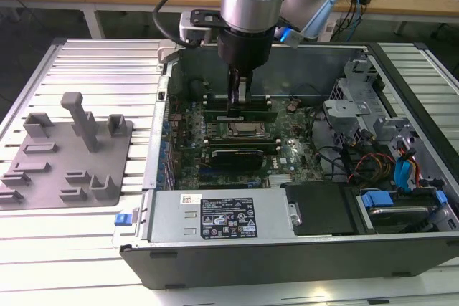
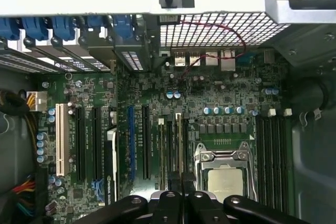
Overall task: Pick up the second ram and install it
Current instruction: 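Insert the second ram into the second slot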
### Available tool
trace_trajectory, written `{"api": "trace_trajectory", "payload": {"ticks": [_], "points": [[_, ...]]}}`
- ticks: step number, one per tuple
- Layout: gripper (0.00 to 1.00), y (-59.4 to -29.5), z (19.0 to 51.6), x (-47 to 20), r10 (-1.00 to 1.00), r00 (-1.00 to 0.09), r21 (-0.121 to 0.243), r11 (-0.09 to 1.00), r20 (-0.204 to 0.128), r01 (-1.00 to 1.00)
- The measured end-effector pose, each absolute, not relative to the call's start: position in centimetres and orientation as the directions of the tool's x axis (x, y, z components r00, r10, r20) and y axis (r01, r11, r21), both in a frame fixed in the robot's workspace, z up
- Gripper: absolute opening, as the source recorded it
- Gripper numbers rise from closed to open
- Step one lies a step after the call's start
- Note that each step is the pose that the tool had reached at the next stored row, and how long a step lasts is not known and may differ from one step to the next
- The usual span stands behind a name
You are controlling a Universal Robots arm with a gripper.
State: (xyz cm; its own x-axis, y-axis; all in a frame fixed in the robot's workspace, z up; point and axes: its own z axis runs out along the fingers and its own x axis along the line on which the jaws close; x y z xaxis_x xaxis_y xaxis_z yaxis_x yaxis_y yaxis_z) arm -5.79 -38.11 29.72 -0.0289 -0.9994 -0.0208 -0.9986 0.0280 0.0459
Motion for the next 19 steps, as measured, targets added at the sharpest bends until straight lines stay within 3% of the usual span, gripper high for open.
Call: {"api": "trace_trajectory", "payload": {"ticks": [19], "points": [[0.09, -38.1, 26.6, -5.8, -1.0, -0.015, 0.045, 0.014, -0.021, -0.999]]}}
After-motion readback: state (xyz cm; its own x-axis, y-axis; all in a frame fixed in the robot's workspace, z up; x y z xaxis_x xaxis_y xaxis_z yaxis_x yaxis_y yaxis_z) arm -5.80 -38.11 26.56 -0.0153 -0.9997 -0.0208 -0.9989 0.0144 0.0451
